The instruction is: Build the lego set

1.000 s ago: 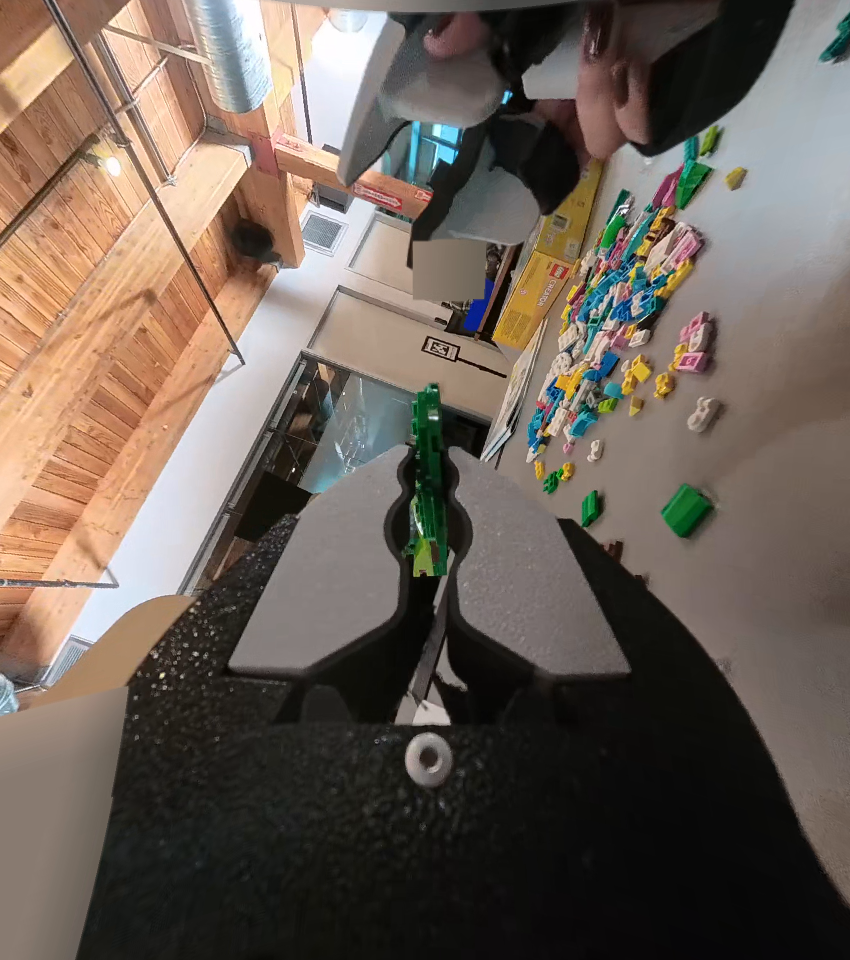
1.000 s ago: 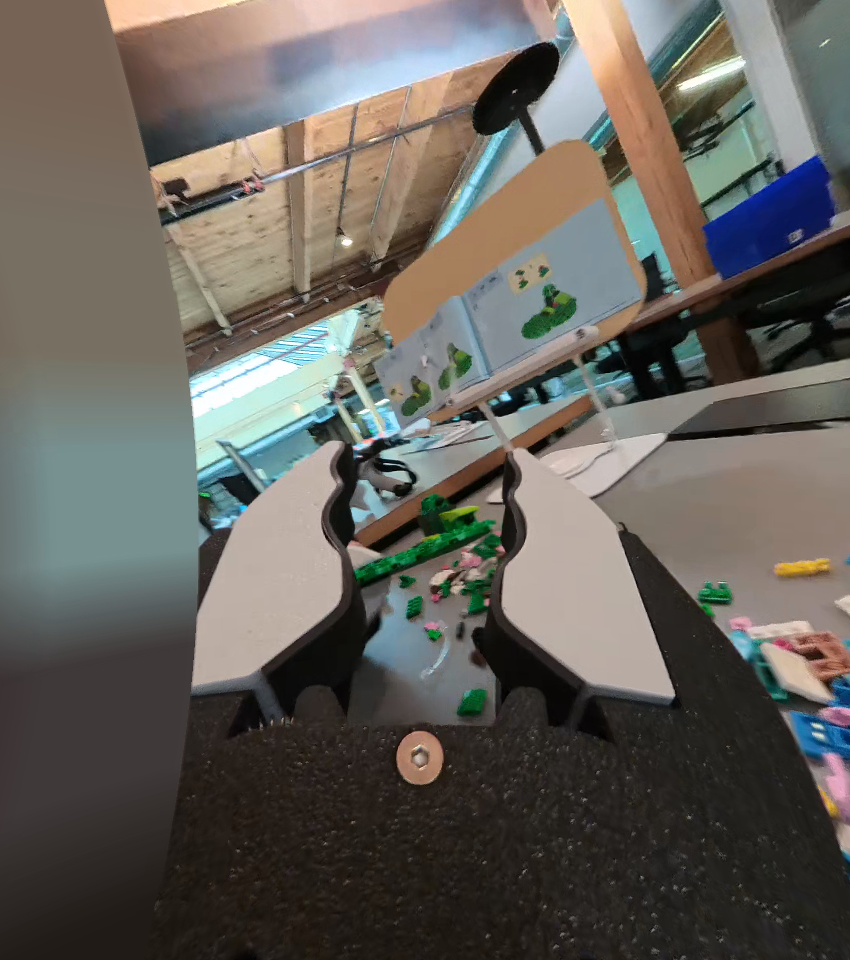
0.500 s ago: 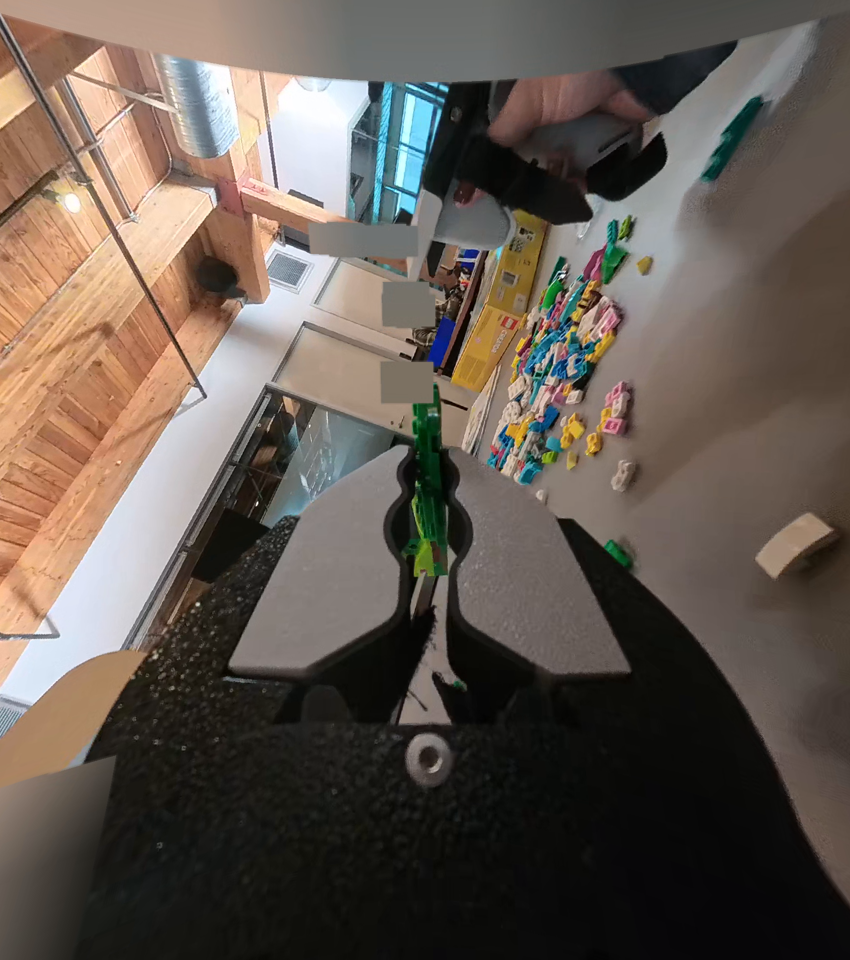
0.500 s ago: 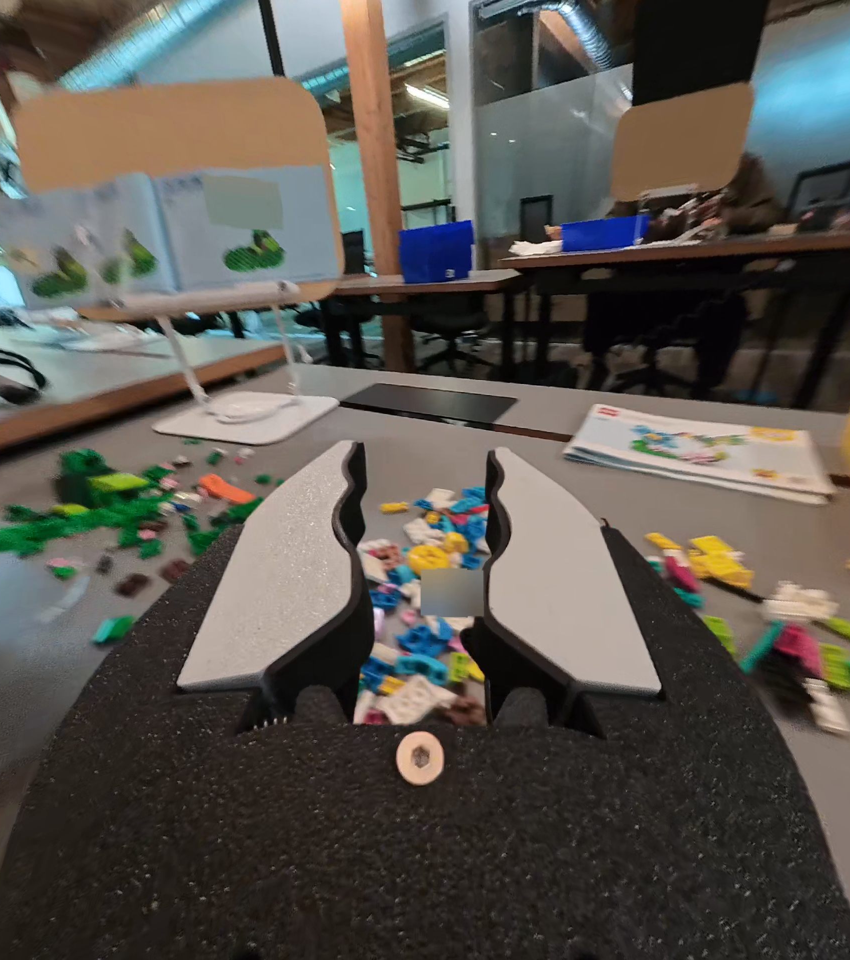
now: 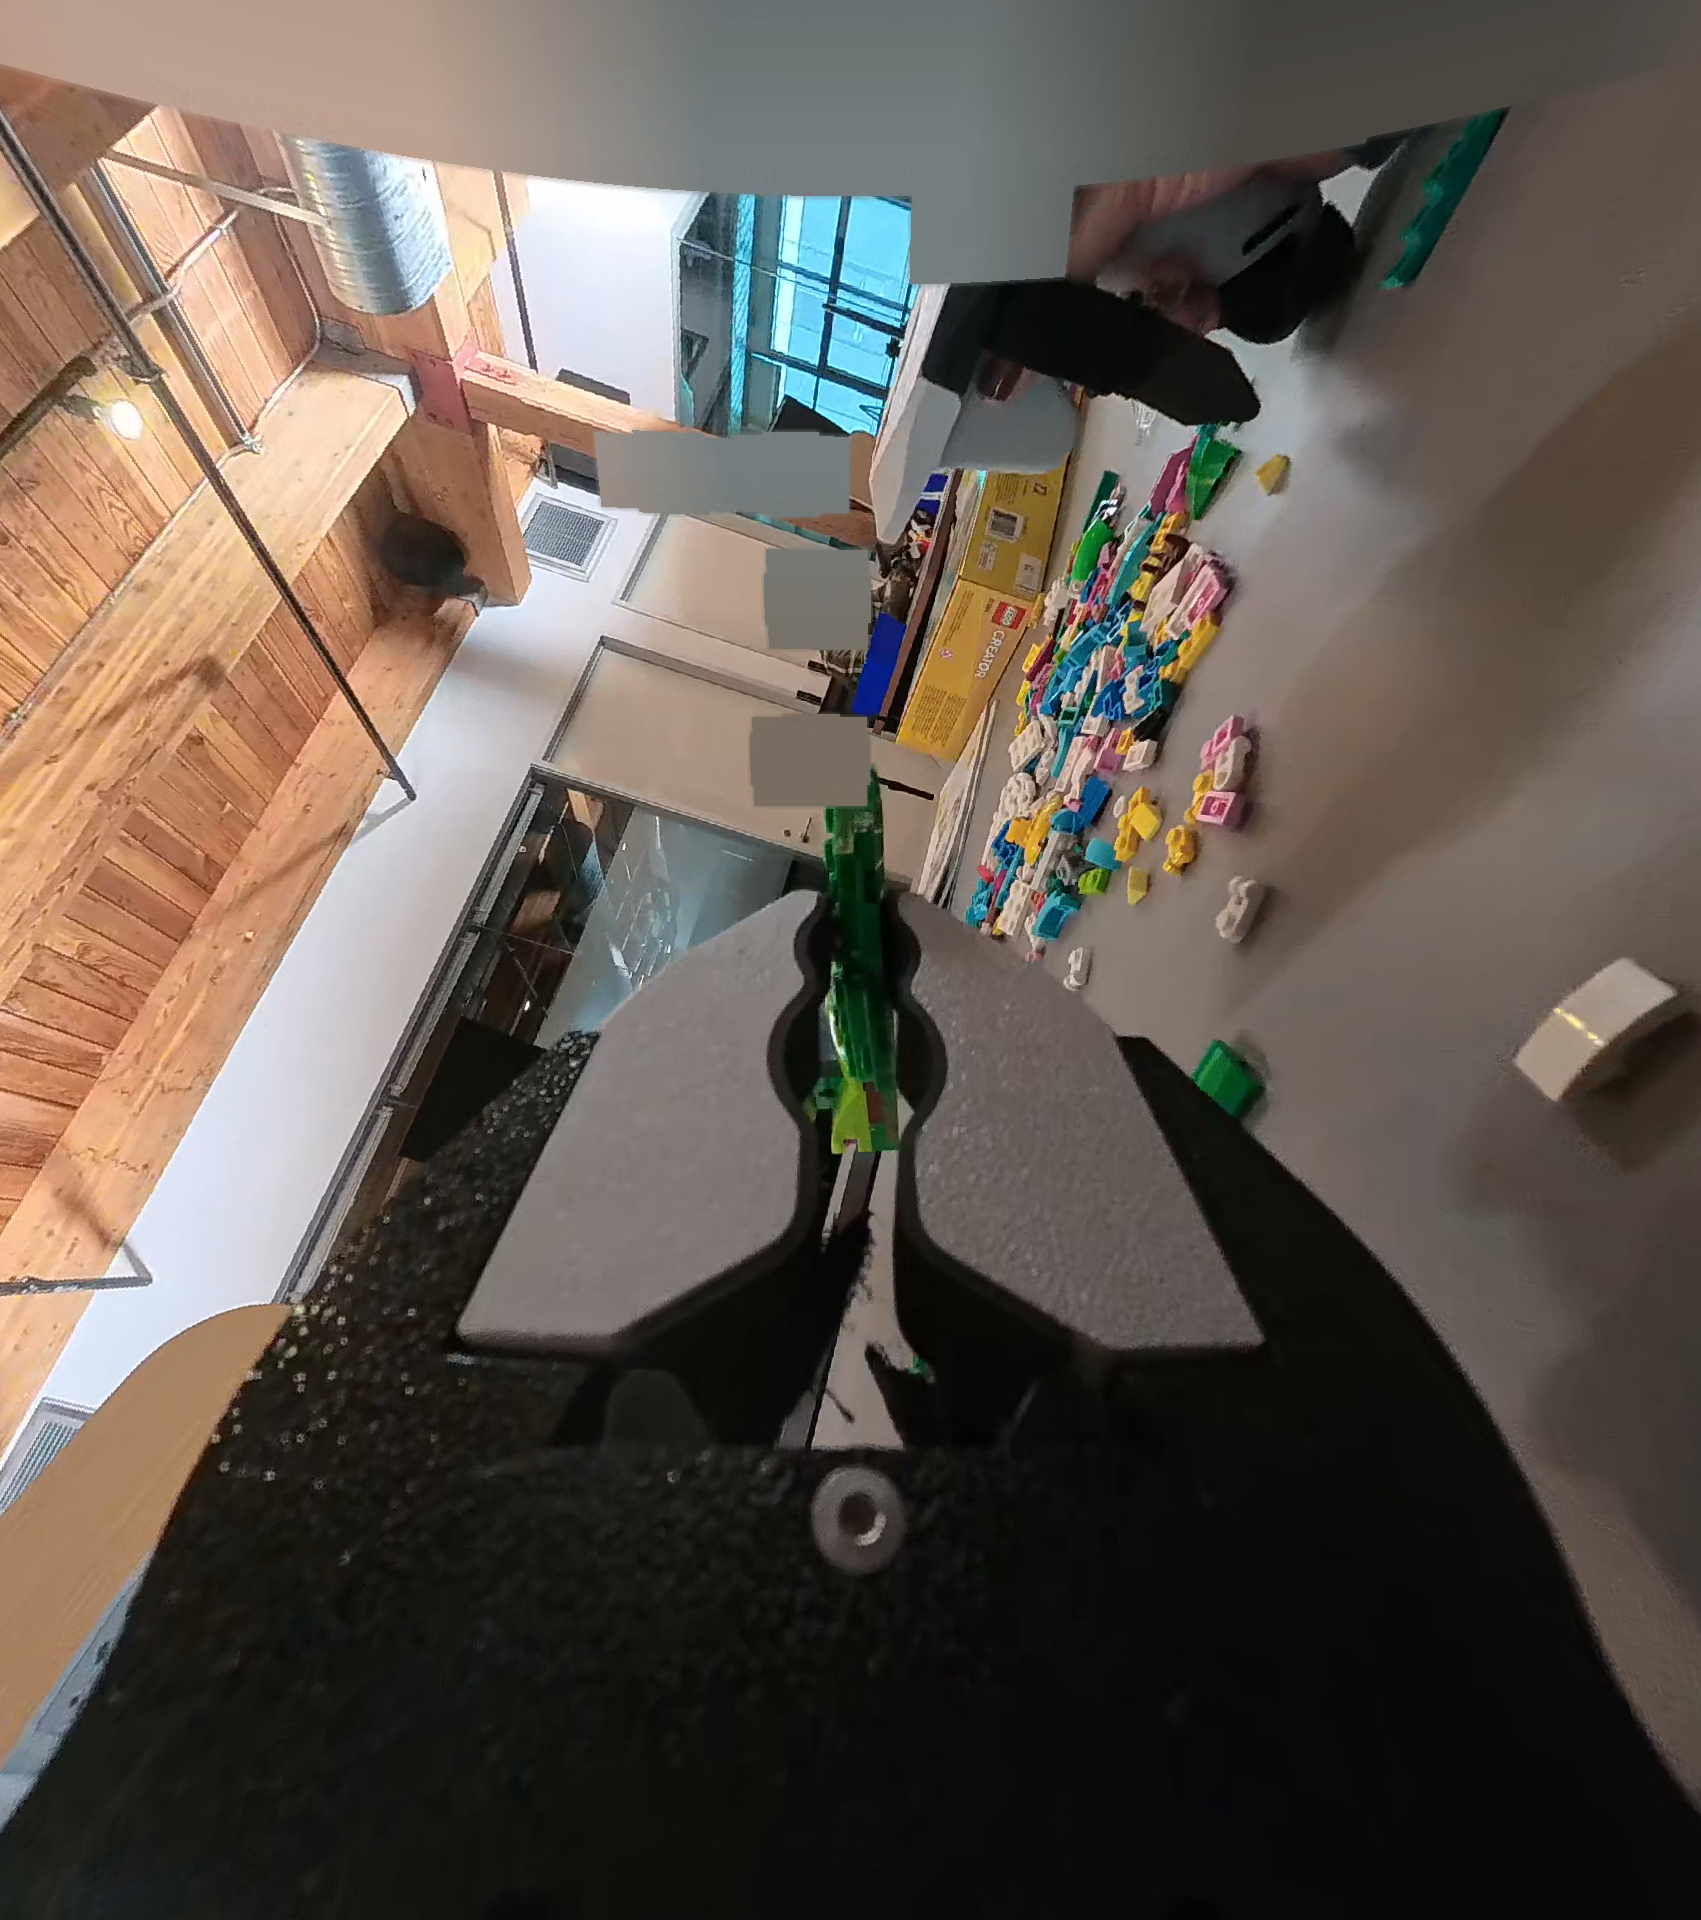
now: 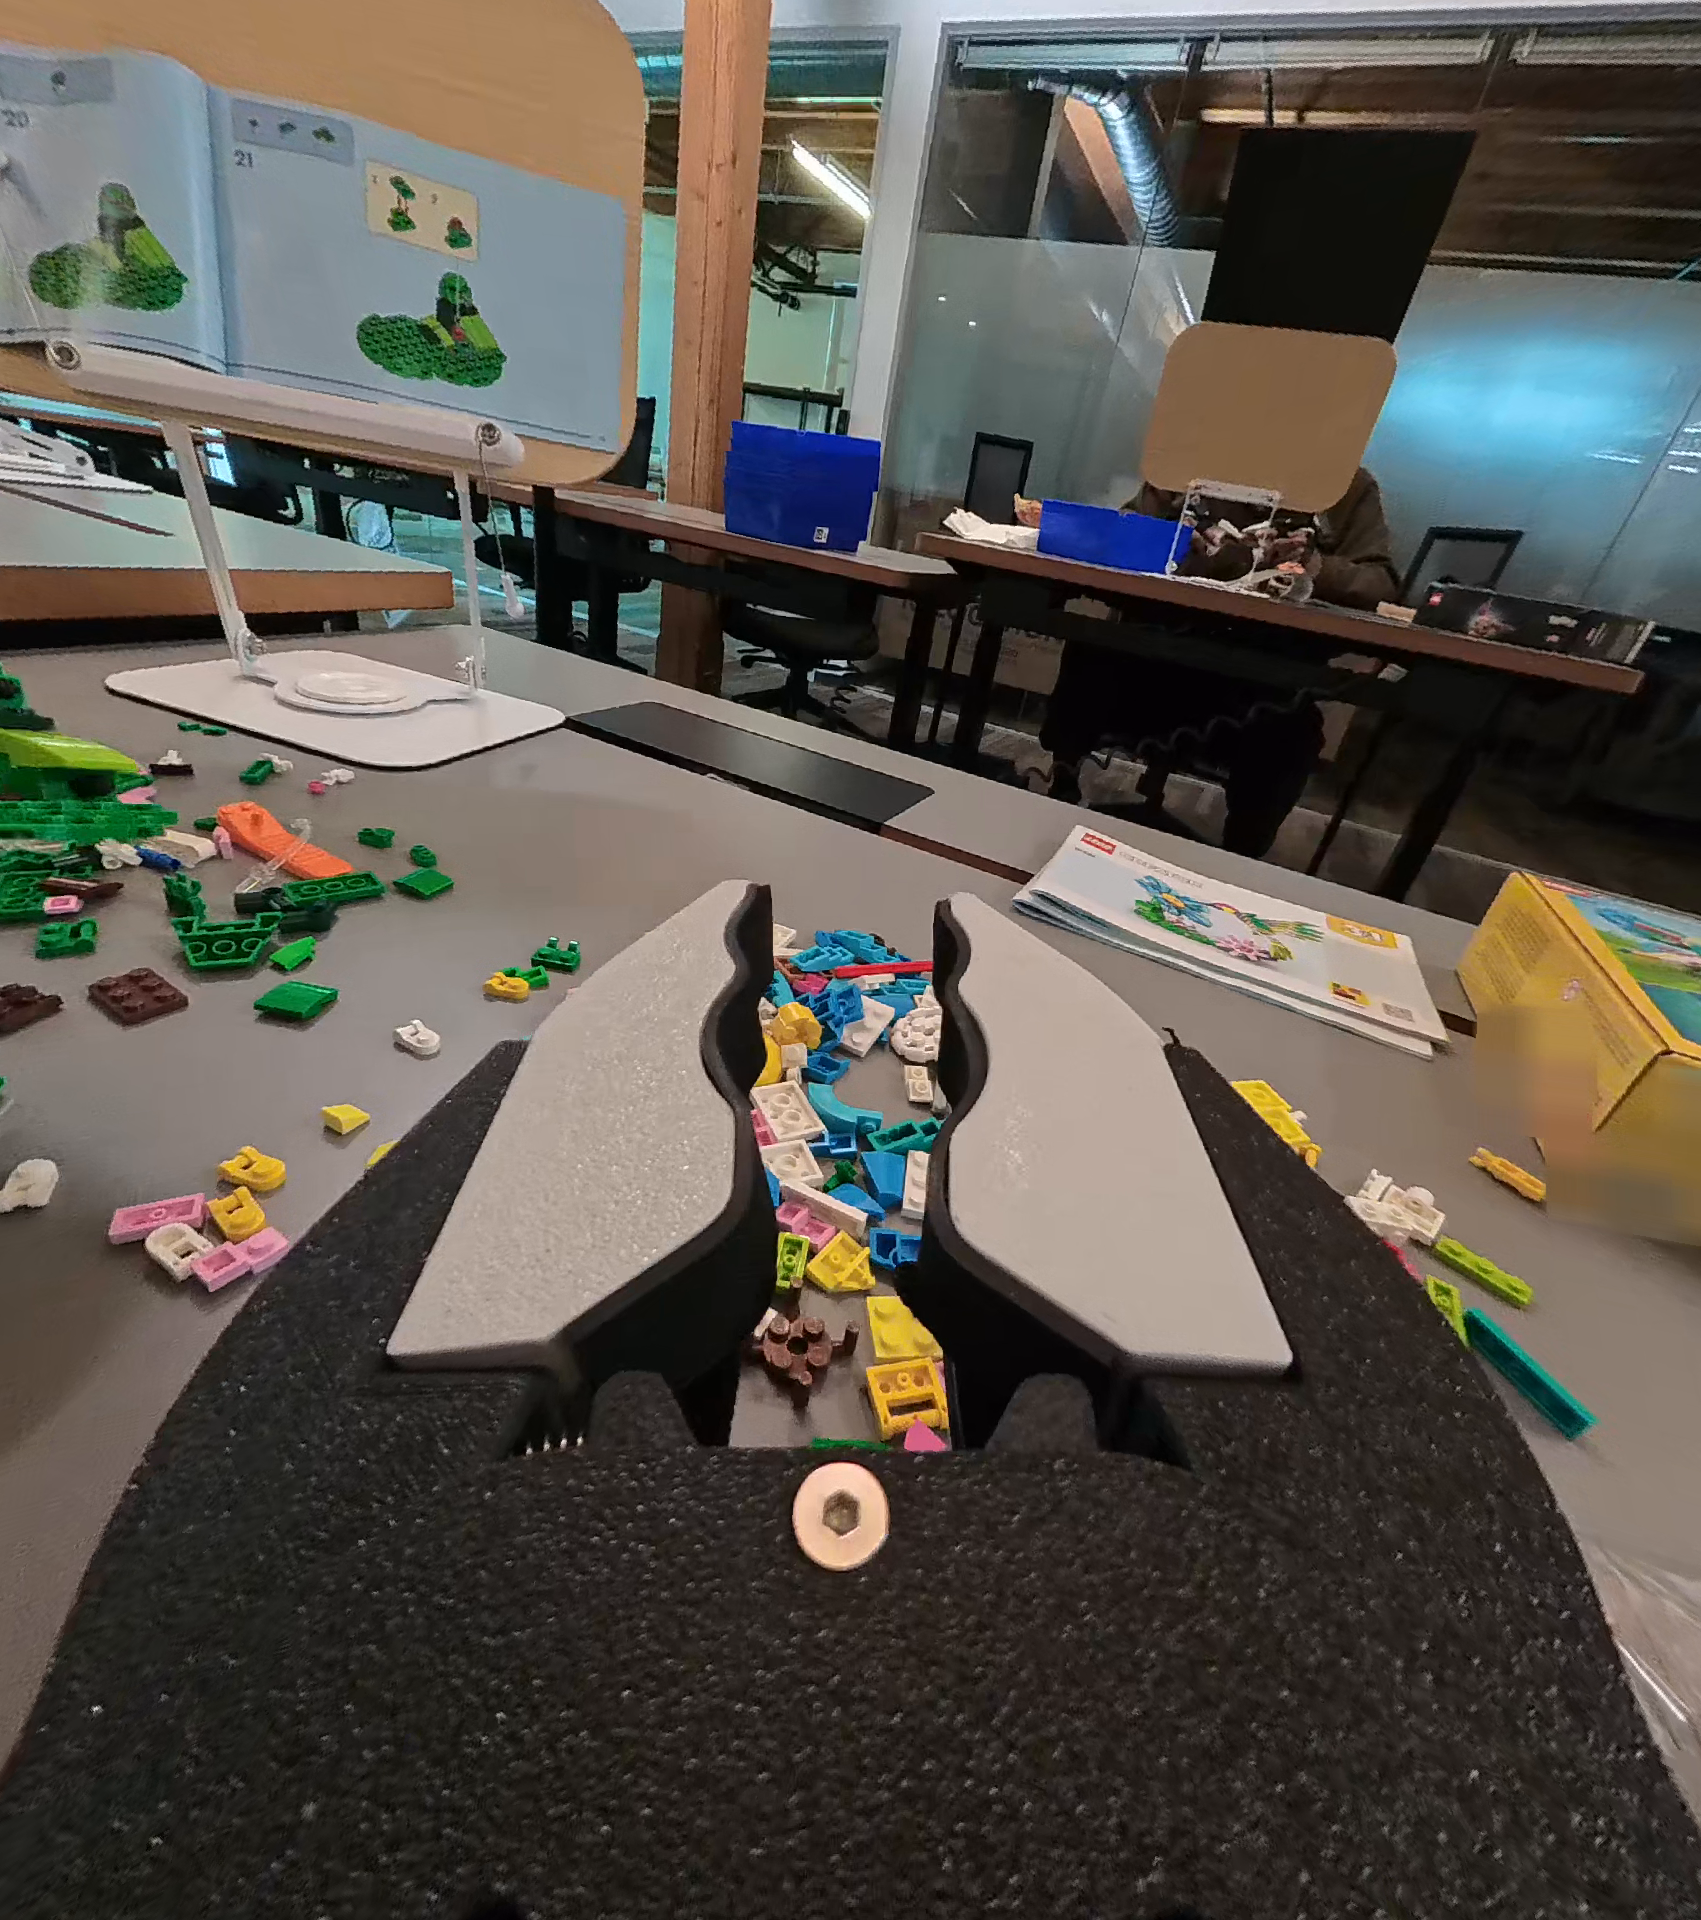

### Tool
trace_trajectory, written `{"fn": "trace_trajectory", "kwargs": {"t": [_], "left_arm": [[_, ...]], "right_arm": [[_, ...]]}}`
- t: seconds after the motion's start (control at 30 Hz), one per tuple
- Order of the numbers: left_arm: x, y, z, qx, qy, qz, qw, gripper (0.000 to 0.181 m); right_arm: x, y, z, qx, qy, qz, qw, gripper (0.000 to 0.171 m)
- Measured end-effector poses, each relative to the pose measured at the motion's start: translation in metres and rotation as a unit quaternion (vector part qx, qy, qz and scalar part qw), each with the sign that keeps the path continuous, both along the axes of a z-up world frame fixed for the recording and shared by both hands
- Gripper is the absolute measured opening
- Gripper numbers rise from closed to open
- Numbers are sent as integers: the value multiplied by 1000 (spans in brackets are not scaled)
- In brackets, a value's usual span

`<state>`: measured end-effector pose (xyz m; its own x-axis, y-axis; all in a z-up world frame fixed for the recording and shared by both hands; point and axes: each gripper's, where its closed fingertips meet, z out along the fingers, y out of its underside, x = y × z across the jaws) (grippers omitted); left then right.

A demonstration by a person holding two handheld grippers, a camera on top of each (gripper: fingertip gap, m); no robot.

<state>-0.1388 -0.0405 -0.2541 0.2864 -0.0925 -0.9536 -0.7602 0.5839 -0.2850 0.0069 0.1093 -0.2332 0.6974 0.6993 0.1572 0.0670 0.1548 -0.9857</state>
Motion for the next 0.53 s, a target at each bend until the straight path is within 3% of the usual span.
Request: {"fn": "trace_trajectory", "kwargs": {"t": [0.23, 0.53], "left_arm": [[-3, 7, -5, -13, -4, 0, 1000, 8], [-16, 8, -7, 62, 87, 40, 993, 8]], "right_arm": [[5, 5, -1, -24, 26, 2, 999, 28], [6, 7, -4, -38, 36, 8, 999, 27]]}}
